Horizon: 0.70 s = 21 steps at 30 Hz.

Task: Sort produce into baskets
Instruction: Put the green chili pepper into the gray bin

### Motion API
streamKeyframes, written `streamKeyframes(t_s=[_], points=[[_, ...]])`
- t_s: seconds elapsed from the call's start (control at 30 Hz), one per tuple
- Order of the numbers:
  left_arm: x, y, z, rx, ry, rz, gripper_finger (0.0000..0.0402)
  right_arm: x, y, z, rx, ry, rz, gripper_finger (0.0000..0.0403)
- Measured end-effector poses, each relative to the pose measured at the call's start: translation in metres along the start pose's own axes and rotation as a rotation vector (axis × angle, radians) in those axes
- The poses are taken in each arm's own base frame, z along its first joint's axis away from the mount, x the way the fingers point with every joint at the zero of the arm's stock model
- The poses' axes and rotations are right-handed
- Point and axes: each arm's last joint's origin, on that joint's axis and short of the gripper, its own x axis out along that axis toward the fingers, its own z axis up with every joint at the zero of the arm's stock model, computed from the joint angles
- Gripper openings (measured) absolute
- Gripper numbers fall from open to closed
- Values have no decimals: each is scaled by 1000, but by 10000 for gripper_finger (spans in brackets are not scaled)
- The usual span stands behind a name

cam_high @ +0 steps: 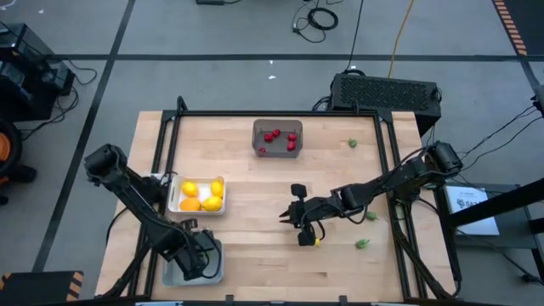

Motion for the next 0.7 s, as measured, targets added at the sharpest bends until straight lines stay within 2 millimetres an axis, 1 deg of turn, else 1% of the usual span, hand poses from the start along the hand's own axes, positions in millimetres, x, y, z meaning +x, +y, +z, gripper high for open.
streamKeyframes(t_s=[0.17, 0.27, 0.37, 0.5, 0.6, 0.7], points=[[0, 3, 6, -26, 64, -39, 217, 0, 0, 0, -5, 2, -1, 54], [0, 7, 12, -28, 141, -90, 232, 0, 0, -1, -6, 12, -2, 54], [-1, 11, 19, -39, 185, -125, 235, 0, 0, -1, -2, 14, -2, 54], [-3, 14, 27, -8, 221, -187, 235, 0, 1, -1, 14, 14, -1, 54], [-12, 11, 35, 42, 212, -230, 235, 0, 1, -3, 65, 27, -2, 54], [-26, 7, 45, 116, 170, -259, 235, -1, 4, -10, 138, 95, -5, 54]])
